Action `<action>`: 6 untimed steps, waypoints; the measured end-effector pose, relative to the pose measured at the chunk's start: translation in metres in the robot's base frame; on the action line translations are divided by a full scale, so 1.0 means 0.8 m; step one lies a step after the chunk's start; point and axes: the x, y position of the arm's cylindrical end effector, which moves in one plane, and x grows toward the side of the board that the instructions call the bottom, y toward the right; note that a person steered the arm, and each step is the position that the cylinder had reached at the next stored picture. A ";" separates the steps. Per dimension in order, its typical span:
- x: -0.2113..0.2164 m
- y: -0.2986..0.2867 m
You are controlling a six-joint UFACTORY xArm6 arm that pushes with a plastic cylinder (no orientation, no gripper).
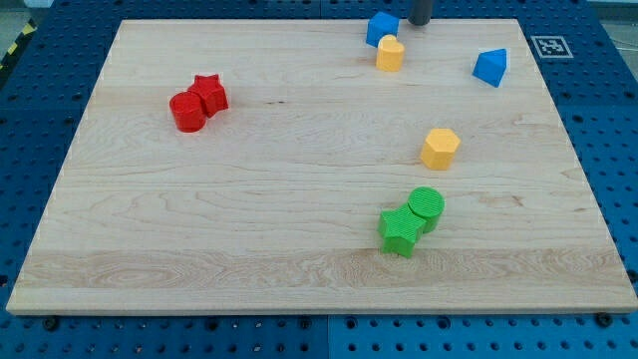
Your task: Place the yellow heart bottom to the blue cube
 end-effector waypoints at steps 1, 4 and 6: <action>0.001 0.009; 0.000 0.178; 0.011 0.197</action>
